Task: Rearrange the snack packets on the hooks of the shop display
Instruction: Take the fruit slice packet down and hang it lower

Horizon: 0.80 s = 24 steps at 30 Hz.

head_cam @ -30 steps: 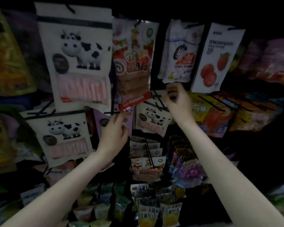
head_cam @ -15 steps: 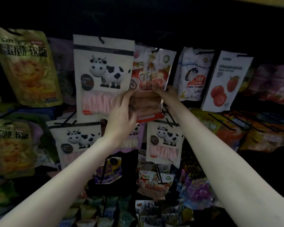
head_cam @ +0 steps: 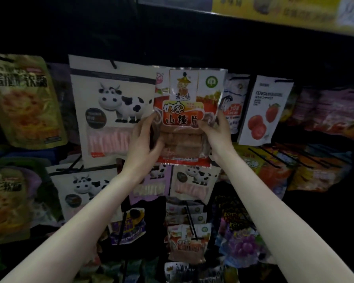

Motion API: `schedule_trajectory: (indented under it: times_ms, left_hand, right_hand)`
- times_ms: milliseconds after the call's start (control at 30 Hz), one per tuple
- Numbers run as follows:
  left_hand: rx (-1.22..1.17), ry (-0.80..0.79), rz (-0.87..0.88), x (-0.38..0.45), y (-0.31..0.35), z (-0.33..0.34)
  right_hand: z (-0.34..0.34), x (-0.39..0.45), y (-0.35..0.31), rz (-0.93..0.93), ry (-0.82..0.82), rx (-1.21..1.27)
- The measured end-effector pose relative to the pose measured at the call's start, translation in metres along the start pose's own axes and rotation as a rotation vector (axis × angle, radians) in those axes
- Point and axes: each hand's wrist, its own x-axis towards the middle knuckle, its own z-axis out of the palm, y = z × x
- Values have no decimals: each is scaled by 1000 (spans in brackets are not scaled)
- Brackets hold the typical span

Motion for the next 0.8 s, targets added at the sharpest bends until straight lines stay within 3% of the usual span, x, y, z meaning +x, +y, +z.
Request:
schedule_trajectory:
  times_ms: [233, 467, 600, 800]
  left_hand:
    - [-194, 8, -122, 9, -8, -17]
    - [-161, -63, -141, 23, -14, -18]
    - [-88, -98, -182, 29, -13, -12]
    - [-263, -134, -241, 37, 9, -15]
  right_hand:
    - [8, -9, 14, -25, 58, 94]
    - [-8, -9, 11, -53, -114, 58]
    - [-9, -7, 6, -79, -130, 47]
    - [-13, -3, 4, -23, -164, 145]
